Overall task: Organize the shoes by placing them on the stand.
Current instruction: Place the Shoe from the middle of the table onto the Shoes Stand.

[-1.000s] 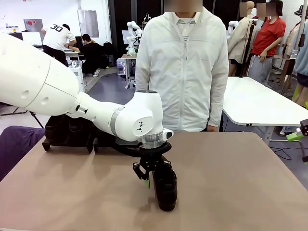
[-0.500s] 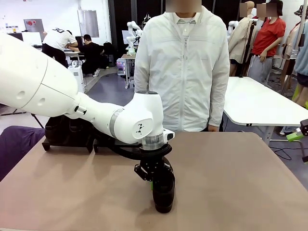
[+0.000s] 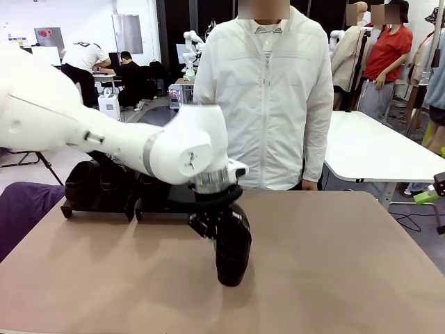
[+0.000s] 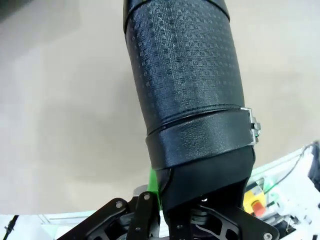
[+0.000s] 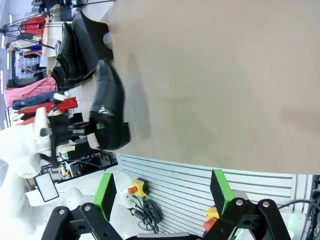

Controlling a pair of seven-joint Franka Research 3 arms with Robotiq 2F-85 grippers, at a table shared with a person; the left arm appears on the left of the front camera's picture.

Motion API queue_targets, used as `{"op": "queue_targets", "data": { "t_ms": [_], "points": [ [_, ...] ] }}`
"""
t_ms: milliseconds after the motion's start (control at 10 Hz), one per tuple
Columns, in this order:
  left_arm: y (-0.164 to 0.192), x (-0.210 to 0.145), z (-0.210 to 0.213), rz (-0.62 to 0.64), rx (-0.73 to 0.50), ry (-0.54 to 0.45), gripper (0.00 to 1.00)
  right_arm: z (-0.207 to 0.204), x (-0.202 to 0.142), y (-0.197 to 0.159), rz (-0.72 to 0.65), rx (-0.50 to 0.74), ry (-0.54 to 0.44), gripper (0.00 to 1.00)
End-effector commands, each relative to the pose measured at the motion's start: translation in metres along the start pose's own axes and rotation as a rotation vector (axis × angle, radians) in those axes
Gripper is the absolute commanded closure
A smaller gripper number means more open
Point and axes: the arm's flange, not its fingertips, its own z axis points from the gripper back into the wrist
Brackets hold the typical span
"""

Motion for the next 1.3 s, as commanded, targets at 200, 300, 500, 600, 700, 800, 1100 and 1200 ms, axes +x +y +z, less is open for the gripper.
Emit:
{"op": "queue_targets", "data": {
  "t_ms": [200,300,500,600,700,800,1100,1200],
  "points": [
    [0.044,-0.065,0.074,-0.029,-0.118,-0.107,1.0,0.003,0.001,-0.002,0.021,-0.001,0.006,0.0],
    [0.055,-0.084,0.075,0.058,-0.129,-0.151,1.0,0.003,0.001,-0.002,0.021,-0.001,0.006,0.0],
    [0.02,-0.037,0.078,-0.033,-0.083,-0.07,1.0,0.003,0.001,-0.002,0.021,-0.001,0.006,0.0],
    [0.02,-0.037,0.078,-0.033,-0.083,-0.07,1.0,0.003,0.001,-0.002,0.021,-0.001,0.006,0.0],
    [0.02,-0.037,0.078,-0.033,-0.083,-0.07,1.0,0.003,0.001,-0.002,0.021,-0.001,0.006,0.0],
    [0.027,-0.051,0.072,-0.011,-0.09,-0.071,1.0,0.003,0.001,-0.002,0.021,-0.001,0.006,0.0],
    [0.08,0.063,0.098,0.087,-0.08,-0.209,1.0,0.003,0.001,-0.002,0.021,-0.001,0.006,0.0],
    [0.102,0.09,0.097,0.032,-0.04,-0.262,1.0,0.003,0.001,-0.002,0.021,-0.001,0.006,0.0]
  ]
}}
